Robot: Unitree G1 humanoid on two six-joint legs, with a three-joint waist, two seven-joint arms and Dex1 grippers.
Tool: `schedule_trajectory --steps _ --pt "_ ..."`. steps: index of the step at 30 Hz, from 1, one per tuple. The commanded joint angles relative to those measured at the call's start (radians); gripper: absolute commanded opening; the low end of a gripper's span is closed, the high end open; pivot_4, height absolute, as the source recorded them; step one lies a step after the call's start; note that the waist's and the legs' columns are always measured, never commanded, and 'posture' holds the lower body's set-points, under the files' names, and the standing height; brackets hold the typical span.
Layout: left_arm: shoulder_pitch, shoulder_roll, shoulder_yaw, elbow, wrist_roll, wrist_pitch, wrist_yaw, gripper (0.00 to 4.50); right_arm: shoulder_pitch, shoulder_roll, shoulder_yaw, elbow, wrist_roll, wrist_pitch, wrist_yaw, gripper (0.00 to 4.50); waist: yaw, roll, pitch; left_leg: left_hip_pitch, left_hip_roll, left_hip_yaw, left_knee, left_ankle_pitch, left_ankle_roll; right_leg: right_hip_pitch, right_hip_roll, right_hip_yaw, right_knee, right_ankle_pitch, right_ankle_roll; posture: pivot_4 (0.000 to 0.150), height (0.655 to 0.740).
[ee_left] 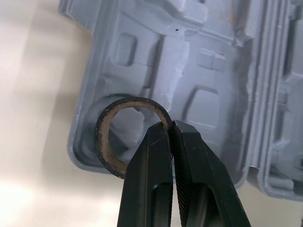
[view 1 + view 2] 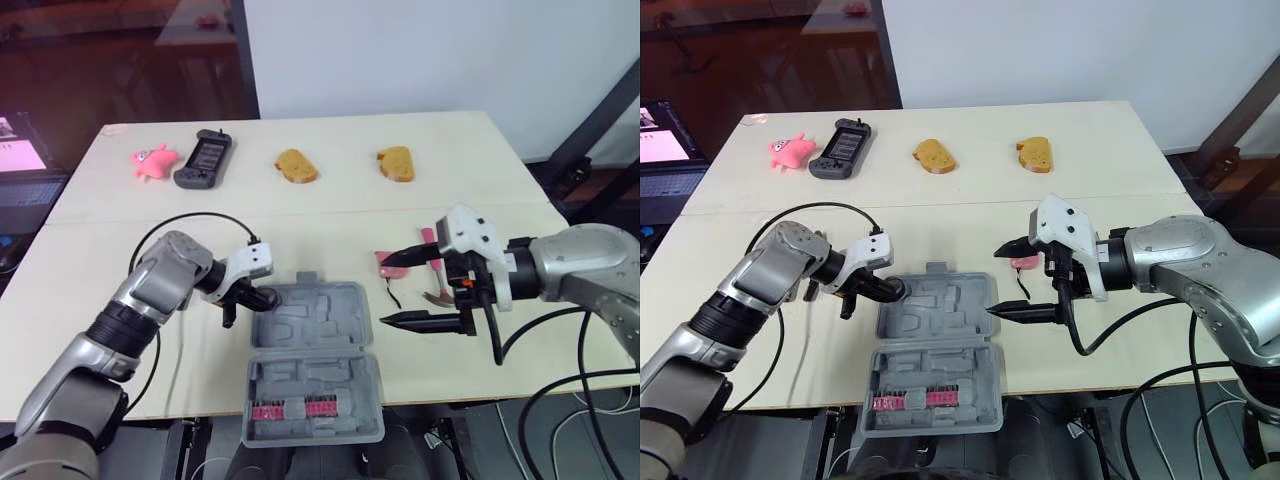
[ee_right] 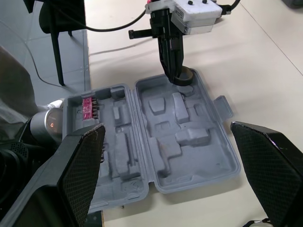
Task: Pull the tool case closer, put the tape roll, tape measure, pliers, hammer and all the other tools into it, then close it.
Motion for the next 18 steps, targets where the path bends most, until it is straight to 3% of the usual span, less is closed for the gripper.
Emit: schedule_trajectory --steps 1,18 --pt "-0.013 -0.003 -0.005 0.013 -0.002 -0.023 0.015 0.07 -0.016 -0.008 -0.029 -0.02 0.008 -0.008 -0.002 4.5 0.0 0.0 0.0 0.0 0.0 0.0 0.0 0.0 0.0 0.0 0.0 0.0 0.0 0.0 0.0 0.15 0.74" --pt "-0.037 -0.037 -0.056 0.125 0.028 -0.099 0.029 0.07 -0.007 -0.006 -0.028 -0.025 0.005 -0.009 -0.012 4.5 0.0 0.0 0.0 0.0 0.0 0.0 0.0 0.0 0.0 0.0 0.0 0.0 0.0 0.0 0.0 0.15 0.74"
